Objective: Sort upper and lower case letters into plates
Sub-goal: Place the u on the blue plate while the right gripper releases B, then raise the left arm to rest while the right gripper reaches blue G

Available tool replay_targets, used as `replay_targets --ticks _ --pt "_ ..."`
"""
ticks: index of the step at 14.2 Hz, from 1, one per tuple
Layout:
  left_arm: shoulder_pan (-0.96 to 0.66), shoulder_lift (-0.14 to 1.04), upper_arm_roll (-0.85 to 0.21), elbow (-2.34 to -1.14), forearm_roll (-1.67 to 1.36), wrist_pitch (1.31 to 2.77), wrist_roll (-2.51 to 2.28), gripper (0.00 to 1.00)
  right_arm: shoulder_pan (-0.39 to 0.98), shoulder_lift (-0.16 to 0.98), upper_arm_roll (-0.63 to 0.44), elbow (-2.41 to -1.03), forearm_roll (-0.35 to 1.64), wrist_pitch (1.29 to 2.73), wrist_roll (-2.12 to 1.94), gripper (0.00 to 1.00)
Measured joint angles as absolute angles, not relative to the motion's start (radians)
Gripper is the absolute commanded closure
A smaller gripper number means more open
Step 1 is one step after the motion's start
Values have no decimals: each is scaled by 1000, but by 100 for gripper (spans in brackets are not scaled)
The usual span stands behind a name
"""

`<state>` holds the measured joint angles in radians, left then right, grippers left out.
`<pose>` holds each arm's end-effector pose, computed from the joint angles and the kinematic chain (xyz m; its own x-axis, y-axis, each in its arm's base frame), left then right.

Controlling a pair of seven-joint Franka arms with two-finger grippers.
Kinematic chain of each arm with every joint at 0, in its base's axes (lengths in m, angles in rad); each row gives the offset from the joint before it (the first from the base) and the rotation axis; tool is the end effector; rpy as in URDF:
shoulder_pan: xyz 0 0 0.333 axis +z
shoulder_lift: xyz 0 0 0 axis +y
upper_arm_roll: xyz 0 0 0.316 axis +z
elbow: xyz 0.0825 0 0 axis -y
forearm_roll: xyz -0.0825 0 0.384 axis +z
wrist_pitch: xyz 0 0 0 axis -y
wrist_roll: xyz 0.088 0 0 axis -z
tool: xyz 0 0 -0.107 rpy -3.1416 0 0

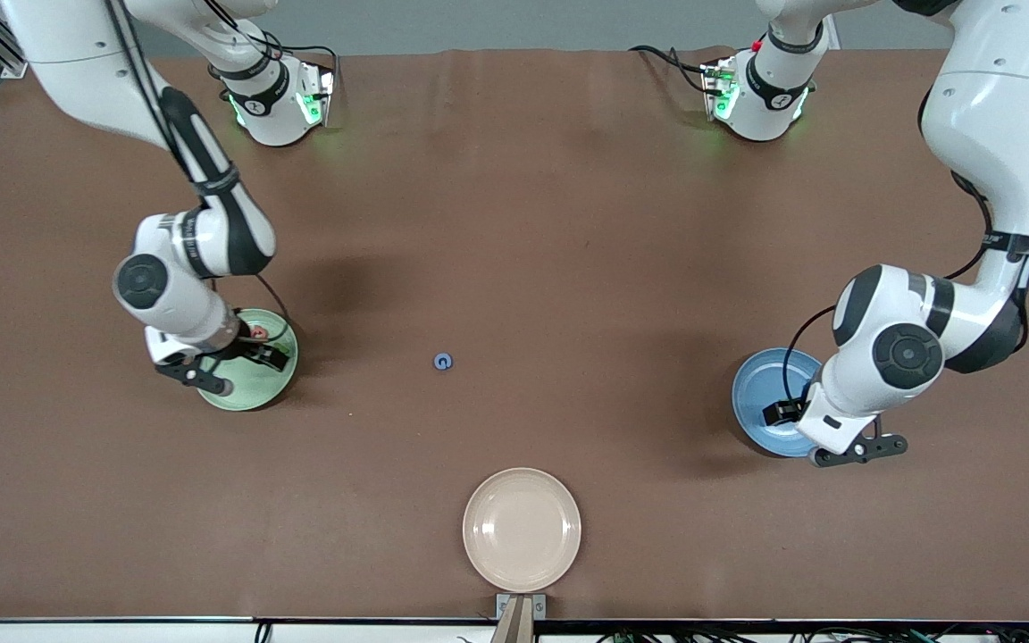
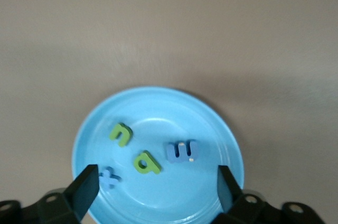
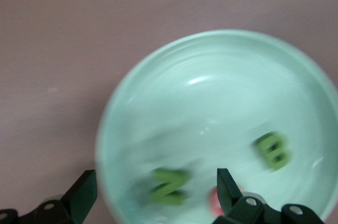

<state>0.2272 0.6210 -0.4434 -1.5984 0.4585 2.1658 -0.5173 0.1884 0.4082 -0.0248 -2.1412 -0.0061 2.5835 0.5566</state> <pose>0.6880 -0.0892 0.2969 0.9907 0.1155 0.0724 0.1229 -0.9865 -0.1079 0.5679 0.0939 0.2139 0.9259 -0.3761 0.0360 -0.3761 -0.9266 -0.0068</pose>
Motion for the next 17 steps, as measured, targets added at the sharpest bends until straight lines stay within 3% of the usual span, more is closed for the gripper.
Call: replay_targets --ticks 4,10,14,17 --pt "250 467 -451 -1555 435 2076 -349 0 373 449 -21 -2066 -6 2583 861 0" --pt "264 359 -470 -1310 320 1671 -162 0 510 611 -22 -1886 -6 2561 1144 0" --pt "262 263 -475 -1292 274 1519 -105 0 553 672 -22 -1769 -6 2497 1263 0" --pt "217 190 -404 -1303 203 1495 -76 0 581 702 -22 -1736 -6 2494 1317 11"
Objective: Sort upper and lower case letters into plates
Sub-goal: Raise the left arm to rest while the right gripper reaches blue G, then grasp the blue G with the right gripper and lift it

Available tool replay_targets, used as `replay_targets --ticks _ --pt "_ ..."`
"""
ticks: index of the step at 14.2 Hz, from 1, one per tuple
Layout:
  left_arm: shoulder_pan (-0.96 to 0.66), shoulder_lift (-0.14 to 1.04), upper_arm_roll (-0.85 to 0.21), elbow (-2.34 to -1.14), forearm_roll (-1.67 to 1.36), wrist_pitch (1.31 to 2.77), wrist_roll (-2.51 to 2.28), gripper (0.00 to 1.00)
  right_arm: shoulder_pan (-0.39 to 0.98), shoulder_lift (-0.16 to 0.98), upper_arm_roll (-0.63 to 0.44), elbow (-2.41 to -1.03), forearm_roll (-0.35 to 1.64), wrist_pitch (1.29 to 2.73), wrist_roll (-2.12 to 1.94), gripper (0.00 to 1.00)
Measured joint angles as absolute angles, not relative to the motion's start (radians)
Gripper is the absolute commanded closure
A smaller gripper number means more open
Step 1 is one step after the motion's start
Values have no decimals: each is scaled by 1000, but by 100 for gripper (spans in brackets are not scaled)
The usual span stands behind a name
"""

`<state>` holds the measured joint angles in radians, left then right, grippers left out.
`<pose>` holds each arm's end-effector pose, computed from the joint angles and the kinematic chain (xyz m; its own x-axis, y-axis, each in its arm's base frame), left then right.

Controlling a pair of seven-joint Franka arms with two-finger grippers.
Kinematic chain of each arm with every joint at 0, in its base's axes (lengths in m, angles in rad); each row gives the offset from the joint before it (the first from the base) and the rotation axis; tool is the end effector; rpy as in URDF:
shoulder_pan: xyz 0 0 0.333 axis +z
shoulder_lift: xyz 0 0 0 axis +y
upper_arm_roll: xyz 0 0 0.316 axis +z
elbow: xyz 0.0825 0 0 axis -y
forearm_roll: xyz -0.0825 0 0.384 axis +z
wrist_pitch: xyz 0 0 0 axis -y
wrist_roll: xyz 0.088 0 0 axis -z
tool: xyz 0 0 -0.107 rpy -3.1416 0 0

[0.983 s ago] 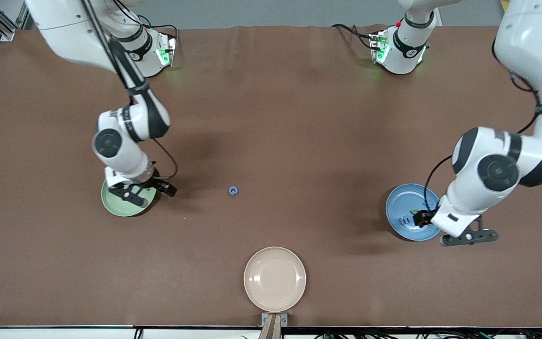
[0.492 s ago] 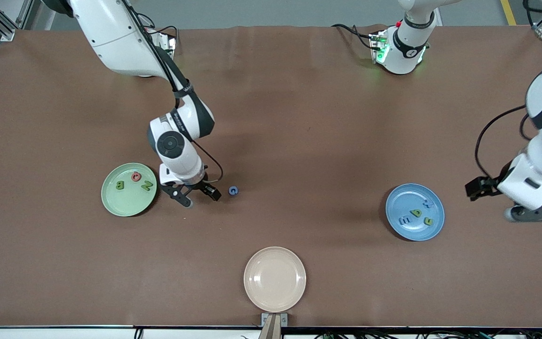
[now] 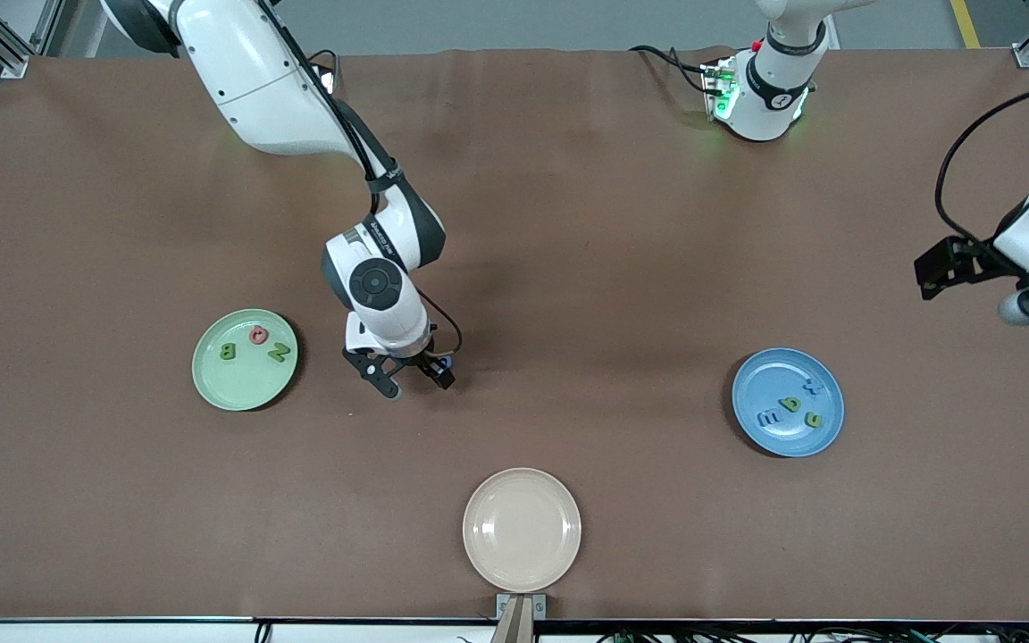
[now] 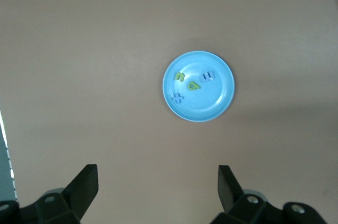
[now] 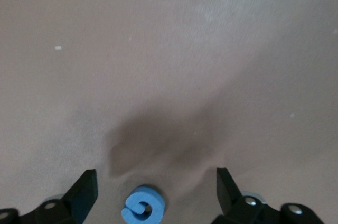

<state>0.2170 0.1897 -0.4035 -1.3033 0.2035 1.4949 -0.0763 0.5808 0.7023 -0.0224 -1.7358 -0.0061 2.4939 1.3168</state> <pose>0.5990 -0.0623 0.6418 0.9958 -0.0875 0.0269 -0.0835 -0.9885 -0.1265 0.5694 0.3574 0.1796 0.7322 -0.6804 0.0318 -0.6787 -0.7327 -0.0494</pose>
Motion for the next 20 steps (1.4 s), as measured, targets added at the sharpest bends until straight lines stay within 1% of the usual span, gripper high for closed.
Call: replay_targets --ticks 2,3,5,6,8,10,11,12,13,16,18,20 --pt "108 117 -243 -1358 111 1482 -62 0 593 715 -22 -1725 -6 2494 1334 17" --pt "70 83 -187 -1393 92 1478 -58 0 597 717 -22 -1723 -6 2491 1340 20" --pt "49 25 -148 -1456 76 1471 -58 0 602 718 -23 -1720 -6 2479 1349 26" --pt "48 1 -145 -1482 75 1471 -58 0 604 718 -23 -1718 -6 2476 1356 31" --pt "47 -28 -146 -1511 74 1473 -58 0 607 718 -22 -1715 -6 2463 1365 49" --pt "43 -33 -147 -1519 74 1479 -59 0 609 716 -23 -1706 -6 2443 1367 74" --pt "41 -33 -147 -1522 74 1485 -60 0 609 716 -23 -1701 -6 2437 1367 90" --pt "40 -33 -148 -1524 74 1489 -60 0 609 715 -23 -1699 -6 2433 1368 98" --pt "40 -33 -148 -1525 74 1490 -59 0 609 716 -23 -1698 -6 2432 1368 100" --pt "39 -33 -149 -1525 74 1492 -59 0 609 715 -26 -1694 -7 2412 1362 100" --pt "40 -33 -148 -1525 74 1492 -59 0 602 712 -38 -1686 -8 2354 1304 100" --pt "39 -33 -148 -1525 74 1492 -59 0 558 695 -53 -1686 -8 2283 1192 100"
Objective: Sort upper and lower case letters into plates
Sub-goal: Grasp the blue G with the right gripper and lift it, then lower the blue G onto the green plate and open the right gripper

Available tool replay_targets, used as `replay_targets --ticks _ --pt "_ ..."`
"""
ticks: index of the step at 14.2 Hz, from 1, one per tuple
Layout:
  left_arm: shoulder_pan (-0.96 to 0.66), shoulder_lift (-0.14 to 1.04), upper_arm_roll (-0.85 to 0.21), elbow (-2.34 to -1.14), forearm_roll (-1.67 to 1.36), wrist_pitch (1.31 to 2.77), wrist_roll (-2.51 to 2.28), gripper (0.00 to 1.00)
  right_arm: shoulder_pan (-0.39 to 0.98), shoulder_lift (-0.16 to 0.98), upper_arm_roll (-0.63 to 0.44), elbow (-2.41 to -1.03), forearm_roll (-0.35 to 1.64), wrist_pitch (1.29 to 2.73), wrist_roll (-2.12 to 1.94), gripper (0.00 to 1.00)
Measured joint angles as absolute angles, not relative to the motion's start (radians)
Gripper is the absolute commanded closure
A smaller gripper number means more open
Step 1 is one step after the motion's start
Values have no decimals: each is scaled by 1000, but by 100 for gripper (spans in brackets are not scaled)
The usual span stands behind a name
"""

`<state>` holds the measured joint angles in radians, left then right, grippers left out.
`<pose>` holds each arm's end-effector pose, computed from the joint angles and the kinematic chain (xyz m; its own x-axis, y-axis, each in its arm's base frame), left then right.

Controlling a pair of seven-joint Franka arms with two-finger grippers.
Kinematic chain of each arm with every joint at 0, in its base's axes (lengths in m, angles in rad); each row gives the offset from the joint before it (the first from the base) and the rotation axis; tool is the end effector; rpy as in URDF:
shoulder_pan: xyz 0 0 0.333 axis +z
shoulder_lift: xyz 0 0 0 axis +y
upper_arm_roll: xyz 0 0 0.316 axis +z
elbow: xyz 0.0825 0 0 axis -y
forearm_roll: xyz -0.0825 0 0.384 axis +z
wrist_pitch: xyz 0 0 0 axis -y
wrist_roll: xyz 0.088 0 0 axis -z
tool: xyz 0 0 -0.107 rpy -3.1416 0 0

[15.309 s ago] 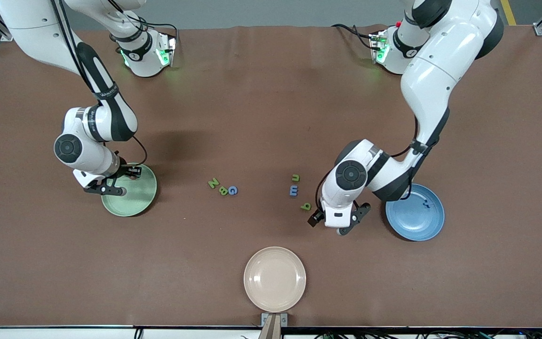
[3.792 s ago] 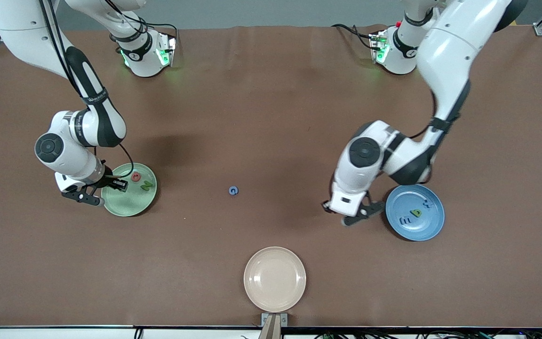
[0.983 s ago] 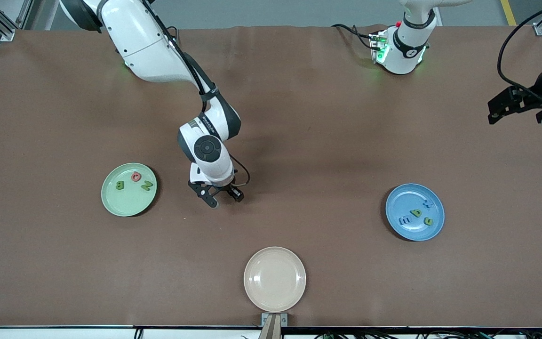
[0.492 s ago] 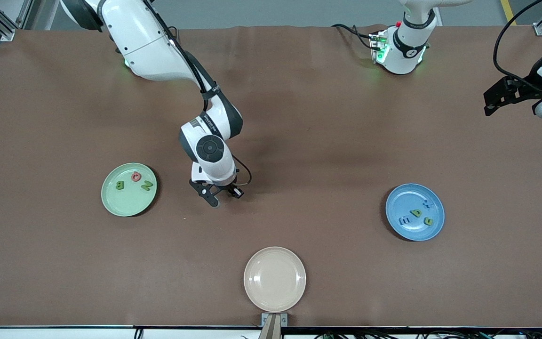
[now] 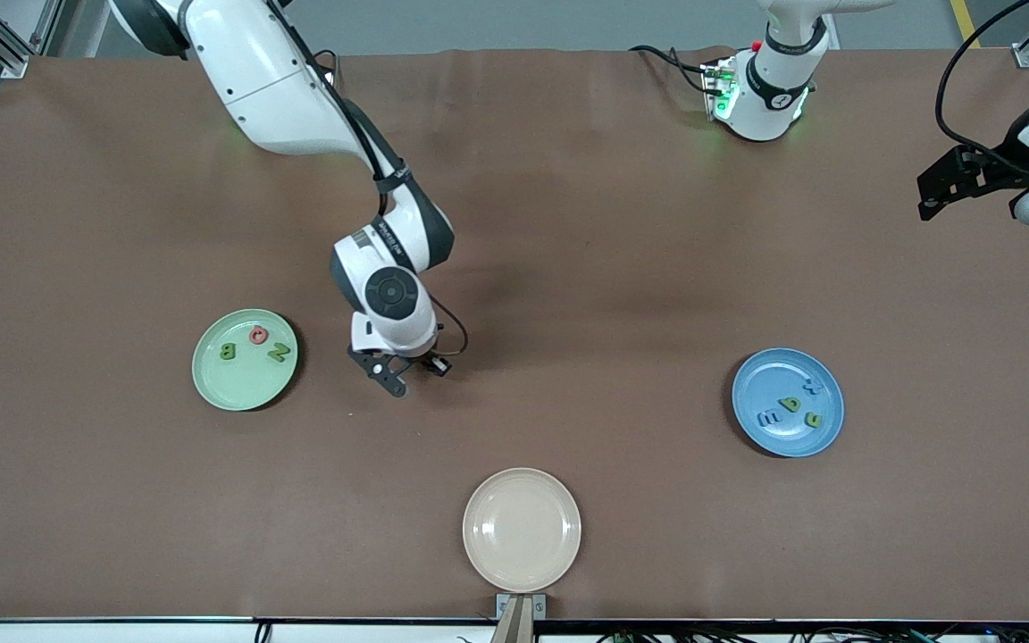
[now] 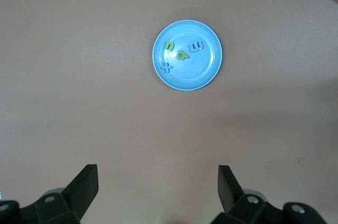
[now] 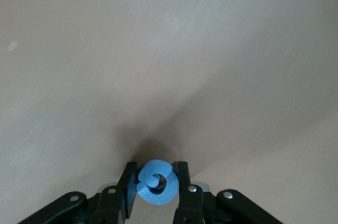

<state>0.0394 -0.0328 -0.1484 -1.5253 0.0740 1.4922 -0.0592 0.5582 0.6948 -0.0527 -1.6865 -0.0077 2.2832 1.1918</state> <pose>0.5341 -0.0515 0.6569 0.9990 -0.0441 0.0042 -0.0436 -0.9960 -0.0784 0.5824 0.3258 0.1870 0.7836 -0.6213 0.0002 -0.6179 -0.7792 0.1049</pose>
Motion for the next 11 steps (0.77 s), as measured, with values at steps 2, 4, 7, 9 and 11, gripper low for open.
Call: replay_targets --ticks 2,4,7,9,11 --pt "39 -33 -149 -1526 74 1492 -59 0 475 650 -58 -1706 -8 2247 1024 100" --pt "39 -33 -149 -1526 74 1492 -59 0 374 581 -61 -1758 -8 2237 833 100" --pt "39 -33 -149 -1526 74 1492 -59 0 238 491 -62 -1845 -8 2236 577 100" --pt "39 -33 -149 -1526 74 1492 -59 0 174 461 -61 -1892 -8 2253 462 100" --pt "39 -33 -149 -1527 74 1492 -59 0 135 453 -60 -1945 -8 2322 391 100"
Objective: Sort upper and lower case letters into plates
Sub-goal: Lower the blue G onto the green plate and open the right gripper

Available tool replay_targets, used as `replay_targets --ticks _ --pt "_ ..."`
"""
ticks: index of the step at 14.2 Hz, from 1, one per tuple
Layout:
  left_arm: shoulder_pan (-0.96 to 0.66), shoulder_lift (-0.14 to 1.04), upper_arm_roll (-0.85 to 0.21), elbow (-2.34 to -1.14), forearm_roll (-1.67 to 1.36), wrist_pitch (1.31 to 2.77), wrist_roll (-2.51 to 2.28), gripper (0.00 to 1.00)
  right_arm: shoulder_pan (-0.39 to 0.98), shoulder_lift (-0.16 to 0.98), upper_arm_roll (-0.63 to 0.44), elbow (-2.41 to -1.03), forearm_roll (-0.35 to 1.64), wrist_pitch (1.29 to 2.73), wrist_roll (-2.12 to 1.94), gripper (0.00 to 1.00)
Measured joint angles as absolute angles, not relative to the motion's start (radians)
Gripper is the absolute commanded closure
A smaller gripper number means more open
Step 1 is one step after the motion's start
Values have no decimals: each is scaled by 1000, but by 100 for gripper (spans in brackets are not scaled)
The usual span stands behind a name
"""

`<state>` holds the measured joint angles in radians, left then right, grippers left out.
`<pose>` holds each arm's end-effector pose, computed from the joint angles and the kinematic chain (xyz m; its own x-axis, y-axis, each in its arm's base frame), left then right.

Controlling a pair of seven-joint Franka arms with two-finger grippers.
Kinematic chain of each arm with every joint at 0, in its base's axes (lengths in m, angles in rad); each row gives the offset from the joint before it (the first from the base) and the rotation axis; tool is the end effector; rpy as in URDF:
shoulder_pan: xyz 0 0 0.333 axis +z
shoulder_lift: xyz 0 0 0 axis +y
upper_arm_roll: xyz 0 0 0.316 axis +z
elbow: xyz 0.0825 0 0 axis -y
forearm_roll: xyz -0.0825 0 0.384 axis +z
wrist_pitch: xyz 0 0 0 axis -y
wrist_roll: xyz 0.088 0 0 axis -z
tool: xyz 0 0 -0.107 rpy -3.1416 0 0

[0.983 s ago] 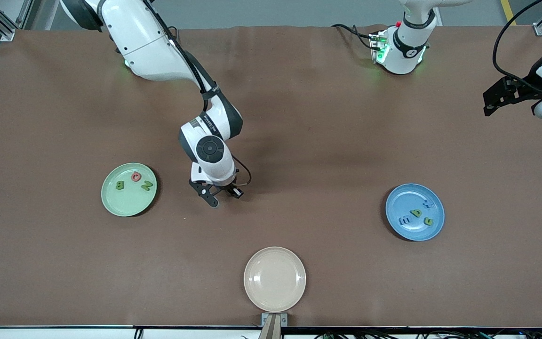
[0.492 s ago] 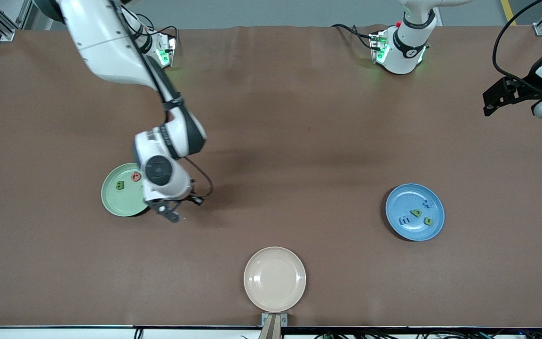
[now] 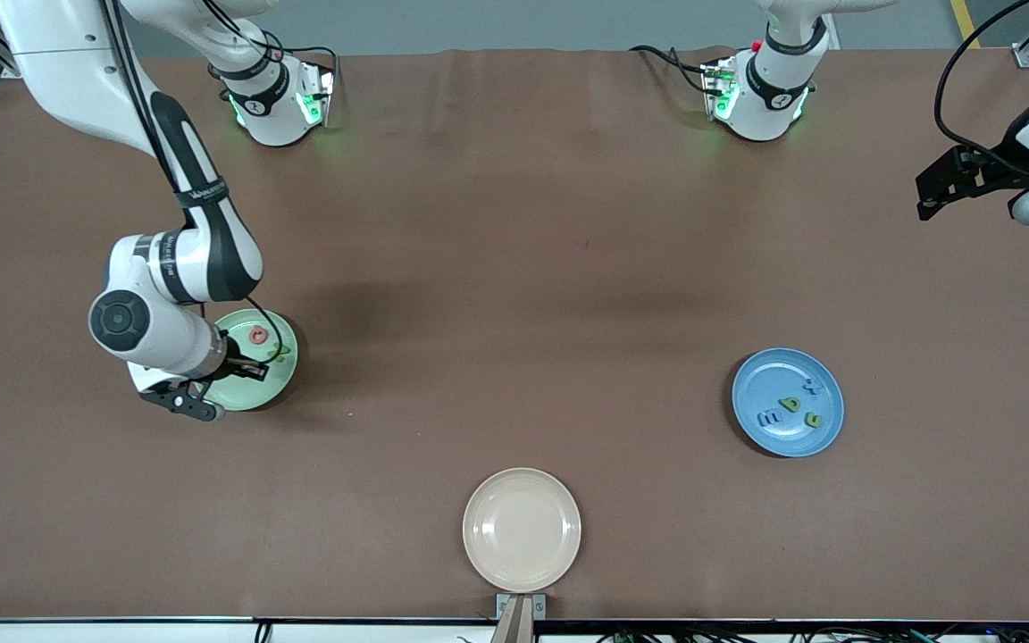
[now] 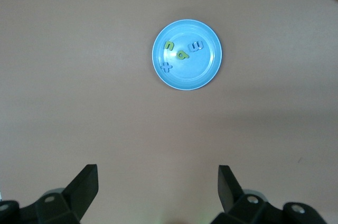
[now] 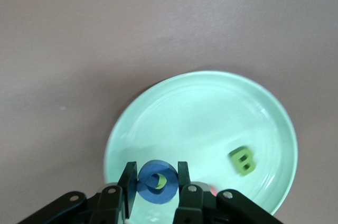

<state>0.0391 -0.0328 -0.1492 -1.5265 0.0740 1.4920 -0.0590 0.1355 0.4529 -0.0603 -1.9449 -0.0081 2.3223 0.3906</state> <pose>0.5340 -0.0521 0.6564 0.9990 -0.0454 0.0028 -0.0450 -0.9959 -0.0785 0.6111 0.0472 0.2415 0.9519 -0.3010 -0.0571 -0.2978 -0.9529 0.0580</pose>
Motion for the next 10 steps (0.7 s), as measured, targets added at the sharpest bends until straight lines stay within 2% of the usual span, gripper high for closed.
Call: replay_targets --ticks 4,8,10 --pt "39 -33 -149 -1527 74 1492 -59 0 89 454 -59 -2040 -8 2470 303 100" --pt "39 -33 -149 -1528 74 1474 -59 0 73 458 -56 -2063 -8 2495 281 98" --pt "39 -33 -150 -1530 70 1470 -59 0 73 463 -52 -2067 -8 2497 281 92"
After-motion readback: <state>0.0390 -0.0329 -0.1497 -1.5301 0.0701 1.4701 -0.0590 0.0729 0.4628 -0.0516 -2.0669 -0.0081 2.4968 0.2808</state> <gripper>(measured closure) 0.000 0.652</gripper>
